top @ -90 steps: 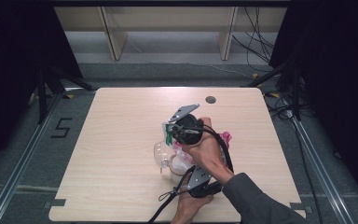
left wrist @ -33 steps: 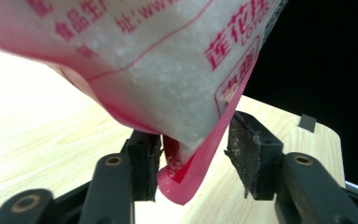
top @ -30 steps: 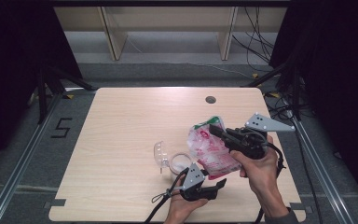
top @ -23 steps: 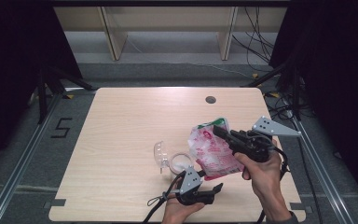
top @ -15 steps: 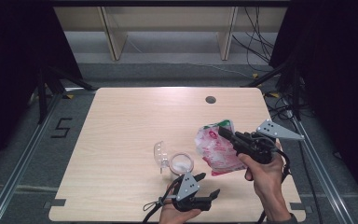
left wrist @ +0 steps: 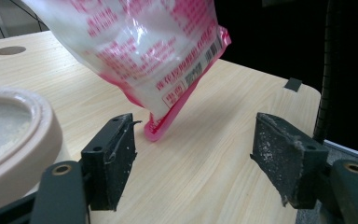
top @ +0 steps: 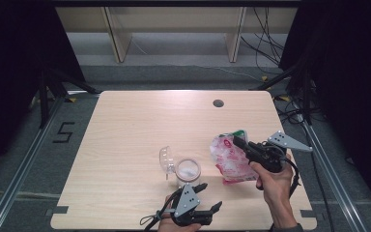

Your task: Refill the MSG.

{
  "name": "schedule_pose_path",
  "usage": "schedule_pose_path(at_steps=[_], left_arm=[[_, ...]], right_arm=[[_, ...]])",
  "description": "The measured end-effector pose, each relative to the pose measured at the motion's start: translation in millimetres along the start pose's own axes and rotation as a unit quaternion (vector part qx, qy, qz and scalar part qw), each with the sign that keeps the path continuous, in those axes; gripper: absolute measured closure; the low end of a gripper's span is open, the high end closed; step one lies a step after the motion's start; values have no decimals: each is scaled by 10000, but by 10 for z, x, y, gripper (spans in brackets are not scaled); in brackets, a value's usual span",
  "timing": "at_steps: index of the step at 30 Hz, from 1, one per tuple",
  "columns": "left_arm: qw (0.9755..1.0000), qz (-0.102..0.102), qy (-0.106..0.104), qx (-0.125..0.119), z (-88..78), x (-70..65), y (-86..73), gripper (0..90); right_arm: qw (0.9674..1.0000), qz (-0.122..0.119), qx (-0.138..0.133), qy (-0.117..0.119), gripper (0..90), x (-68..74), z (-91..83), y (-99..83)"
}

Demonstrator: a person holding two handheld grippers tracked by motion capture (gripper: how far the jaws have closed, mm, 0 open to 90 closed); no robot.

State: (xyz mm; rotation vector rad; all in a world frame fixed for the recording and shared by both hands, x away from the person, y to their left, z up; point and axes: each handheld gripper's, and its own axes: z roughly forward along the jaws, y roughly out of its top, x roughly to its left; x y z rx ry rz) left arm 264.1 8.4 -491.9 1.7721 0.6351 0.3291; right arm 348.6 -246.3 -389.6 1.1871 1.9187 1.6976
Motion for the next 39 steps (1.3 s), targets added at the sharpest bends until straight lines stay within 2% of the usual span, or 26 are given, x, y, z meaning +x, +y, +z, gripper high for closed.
schedule_pose_path(at_steps=[1,3,4,5,6,7,8,9,11,12,13,14,17,18,19,21,22,25,28,29,30,31,32,33,34,39], left_arm=[[10000,-20,1,-69,-9,5,-8,294],[10000,-18,56,-39,-35,7,-10,292],[9999,-72,115,-48,-67,23,-19,280],[9998,-106,123,-82,-76,30,-27,267],[9999,-9,125,-42,-100,44,-27,268],[9999,-9,125,-42,-100,44,-27,269],[9998,129,130,-12,-143,78,-30,268],[9998,-82,166,-66,-156,71,-41,268],[9998,111,181,-52,-208,113,-34,268],[9998,111,181,-52,-208,113,-34,269],[9997,-26,232,-68,-230,109,-46,268],[9996,78,265,-88,-277,157,-45,268],[9994,63,337,-74,-318,194,-49,268],[9992,-29,379,-95,-347,219,-57,269],[9992,-73,384,-114,-362,227,-62,269],[9991,-20,413,-90,-384,245,-61,269],[9988,-103,474,-98,-418,260,-66,269],[9986,-22,504,-138,-444,298,-66,269],[9985,4,537,-136,-485,342,-66,269],[9984,-51,553,-116,-500,347,-66,270],[9982,-91,583,-98,-517,363,-71,270],[9983,-70,580,-86,-523,376,-72,270],[9983,-70,580,-86,-523,376,-72,270],[9979,-187,603,-121,-523,373,-80,270],[9981,-101,608,-75,-546,397,-78,270],[9981,-56,607,-24,-575,432,-85,268]], right_arm=[[9999,-41,2,-92,900,-36,-7,-19],[9999,-4,-112,-53,900,-73,-14,-28],[9998,115,-91,-116,900,-107,-69,-34],[9999,24,-128,-107,900,-138,-77,-44],[9999,28,-123,-62,900,-148,-107,-52],[9997,173,-181,-35,900,-127,-122,-68],[9997,49,-224,-48,900,-144,-142,-76],[9998,50,-159,-81,900,-148,-168,-80],[9997,136,-151,-131,900,-149,-213,-101],[9997,136,-151,-131,900,-149,-213,-101],[9995,100,-279,-117,900,-177,-241,-124],[9996,144,-168,-196,900,-182,-278,-129],[9994,136,-197,-253,900,-218,-326,-152],[9993,126,-217,-272,900,-257,-367,-178],[9991,230,-174,-319,900,-260,-390,-186],[9991,133,-248,-319,900,-297,-410,-203],[9987,184,-288,-373,900,-335,-447,-231],[9984,216,-207,-476,900,-370,-493,-254],[9975,373,-218,-560,900,-443,-542,-309],[9975,386,-180,-567,900,-465,-561,-320],[9969,380,-299,-626,900,-485,-552,-335],[9964,403,-180,-727,900,-497,-572,-341],[9964,403,-180,-727,900,-497,-572,-341],[9964,433,-205,-704,900,-512,-580,-356],[9959,456,-253,-745,900,-549,-585,-383],[9949,483,-162,-870,900,-613,-614,-430]])
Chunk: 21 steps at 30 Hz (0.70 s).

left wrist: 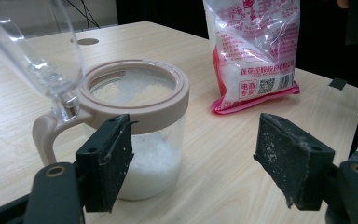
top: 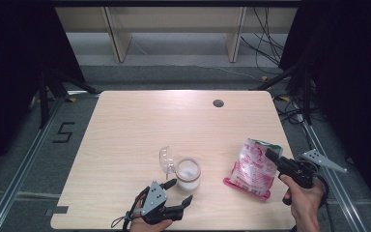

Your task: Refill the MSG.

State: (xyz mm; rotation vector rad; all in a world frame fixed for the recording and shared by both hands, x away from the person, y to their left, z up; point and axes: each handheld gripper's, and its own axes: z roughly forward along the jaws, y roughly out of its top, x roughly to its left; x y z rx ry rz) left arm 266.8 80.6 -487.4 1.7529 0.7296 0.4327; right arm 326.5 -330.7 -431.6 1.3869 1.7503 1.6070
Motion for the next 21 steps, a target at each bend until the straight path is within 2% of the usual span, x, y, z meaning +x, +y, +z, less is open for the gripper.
schedule_pose_path(at_steps=[2,3,5,6,7,10,11,12,13,14,15,18,19,20,21], left_arm=[[10000,-31,-7,15,-7,12,-16,268],[9999,-122,18,39,-24,20,-29,268],[10000,-55,-15,-24,-22,40,-34,268],[9999,-74,57,64,-58,56,-33,268],[10000,-70,30,-6,-57,68,-35,268],[9999,-27,89,55,-88,94,-32,267],[9999,-110,92,31,-101,118,-42,267],[9998,-175,117,39,-109,126,-44,266],[9998,-175,117,39,-109,126,-44,266],[9998,-72,154,76,-127,151,-40,266],[9994,-233,233,98,-136,152,-52,266],[9994,-262,232,49,-124,181,-72,266],[9993,-272,241,93,-136,185,-71,266],[9992,-302,260,104,-141,188,-73,266],[9992,-280,263,73,-138,204,-79,266]], right_arm=[[10000,12,53,1,900,-27,-7,-18],[10000,87,-1,16,897,-53,7,-48],[10000,16,-13,-51,898,-74,15,-64],[9997,105,173,-151,897,-83,1,-72],[9998,77,158,-122,896,-103,1,-85],[9994,5,214,-262,894,-125,-4,-96],[9997,109,139,-191,892,-125,7,-116],[9994,32,174,-309,890,-130,7,-117],[9994,32,174,-309,890,-130,7,-117],[9993,-15,210,-298,884,-139,4,-124],[9991,-48,281,-329,868,-149,-5,-136],[9984,15,304,-475,838,-152,-18,-162],[9988,-74,311,-371,822,-178,-29,-165],[9987,31,230,-449,811,-168,-22,-181],[9988,36,244,-426,799,-185,-27,-189]])
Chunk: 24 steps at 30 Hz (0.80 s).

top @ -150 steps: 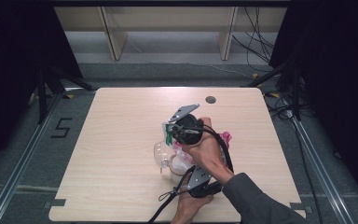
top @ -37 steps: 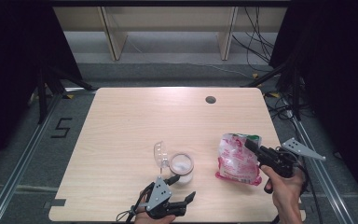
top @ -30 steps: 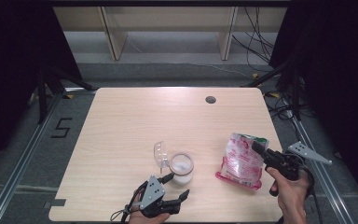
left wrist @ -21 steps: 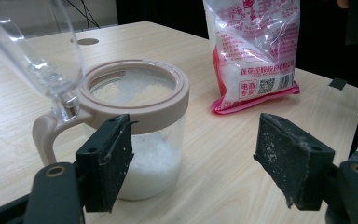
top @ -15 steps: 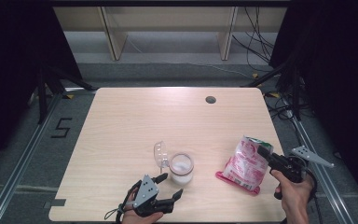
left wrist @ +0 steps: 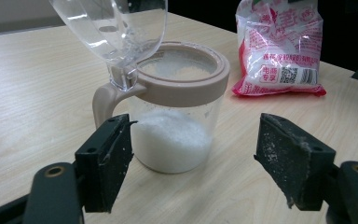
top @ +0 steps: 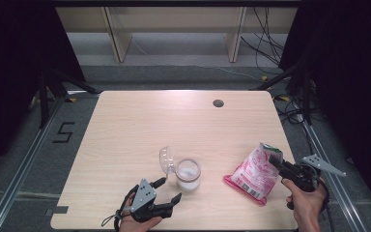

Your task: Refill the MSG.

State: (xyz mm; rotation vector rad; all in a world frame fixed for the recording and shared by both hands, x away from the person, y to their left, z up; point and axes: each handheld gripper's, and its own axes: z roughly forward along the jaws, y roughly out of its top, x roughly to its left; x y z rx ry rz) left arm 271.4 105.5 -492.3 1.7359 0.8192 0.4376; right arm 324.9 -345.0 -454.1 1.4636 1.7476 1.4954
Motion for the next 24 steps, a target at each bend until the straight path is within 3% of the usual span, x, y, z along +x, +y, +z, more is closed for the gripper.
schedule_pose_path(at_steps=[2,5,7,9,10,14,18,19,24], left_arm=[[10000,-50,-4,-30,-1,15,-2,266],[10000,-40,79,27,-23,30,2,266],[10000,-60,51,5,-20,48,-2,266],[10000,-53,64,10,-23,58,-5,266],[9999,-55,90,-15,-20,67,-9,266],[9999,-69,121,38,-40,80,-2,267],[9999,33,110,-9,-61,122,5,267],[9999,33,110,-9,-61,122,5,267],[9999,25,148,-35,-79,150,5,271]], right_arm=[[9999,47,96,-120,767,3,-23,-17],[9997,-103,170,-146,725,-4,-37,-20],[9999,-99,108,-58,697,-8,-36,-30],[9995,-182,142,-229,662,-10,-49,-34],[9995,-43,159,-254,632,4,-56,-46],[9995,116,142,-243,593,22,-76,-73],[9990,208,77,-385,506,9,-131,-114],[9983,274,177,-485,495,21,-155,-113],[9992,124,23,-383,511,33,-221,-143]])
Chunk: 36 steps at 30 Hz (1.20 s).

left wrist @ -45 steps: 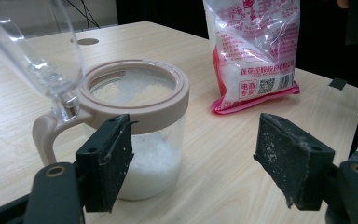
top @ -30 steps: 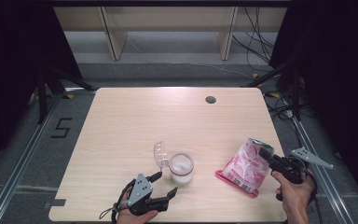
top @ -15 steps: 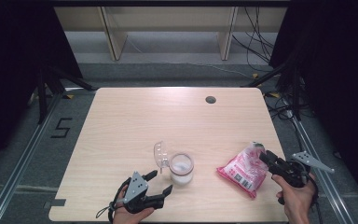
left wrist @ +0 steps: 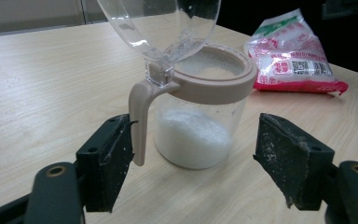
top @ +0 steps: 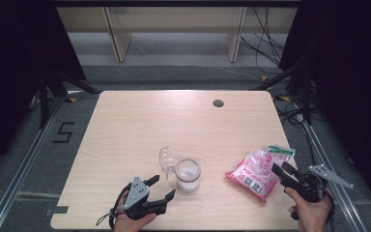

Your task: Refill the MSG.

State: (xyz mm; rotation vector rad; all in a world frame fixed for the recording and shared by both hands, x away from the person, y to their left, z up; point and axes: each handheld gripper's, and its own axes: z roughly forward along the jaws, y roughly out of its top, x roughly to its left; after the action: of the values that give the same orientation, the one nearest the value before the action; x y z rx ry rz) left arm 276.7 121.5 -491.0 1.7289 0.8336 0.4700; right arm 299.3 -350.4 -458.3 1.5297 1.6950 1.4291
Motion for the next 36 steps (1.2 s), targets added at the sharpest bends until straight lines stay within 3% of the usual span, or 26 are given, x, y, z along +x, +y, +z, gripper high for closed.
schedule_pose_path(at_steps=[1,5,6,15,17,18,20,25,26,27,28,30,33,34,35,36], left_arm=[[9999,-148,27,-30,8,-10,-9,272],[9999,-152,56,-10,-7,9,-13,272],[10000,0,65,33,-19,30,-3,272],[9999,-82,136,-3,-48,90,14,297],[9999,-74,101,-50,-48,105,17,297],[9999,-51,157,-17,-63,119,22,297],[9999,-42,153,-44,-73,136,27,305],[9998,3,181,-17,-101,181,39,324],[9996,-146,225,-56,-107,200,36,335],[9996,-146,225,-56,-107,200,36,351],[9997,-47,231,-36,-121,225,45,365],[9996,-4,262,-37,-141,262,59,394],[9995,85,294,-45,-144,300,80,427],[9994,118,310,-17,-138,315,93,484],[9994,139,298,-77,-127,322,102,492],[9993,204,301,-38,-133,331,109,523]], right_arm=[[9999,-73,97,-36,501,46,-23,-11],[9996,-135,234,-8,500,96,-38,-51],[9996,-140,240,22,500,108,-44,-53],[9987,-192,271,390,452,276,-10,-127],[9978,-393,307,440,442,309,10,-145],[9974,-255,464,495,438,392,14,-169],[9960,-432,417,659,434,429,57,-196],[9938,-583,568,755,420,536,70,-232],[9920,-691,682,809,416,568,77,-246],[9920,-691,682,809,416,568,77,-246],[9928,-475,685,862,414,635,78,-277],[9912,-685,695,890,414,630,96,-289],[9909,-592,870,845,414,672,74,-304],[9902,-684,838,884,413,684,90,-332],[9899,-630,909,887,413,700,81,-339],[9889,-790,806,965,412,682,110,-354]])
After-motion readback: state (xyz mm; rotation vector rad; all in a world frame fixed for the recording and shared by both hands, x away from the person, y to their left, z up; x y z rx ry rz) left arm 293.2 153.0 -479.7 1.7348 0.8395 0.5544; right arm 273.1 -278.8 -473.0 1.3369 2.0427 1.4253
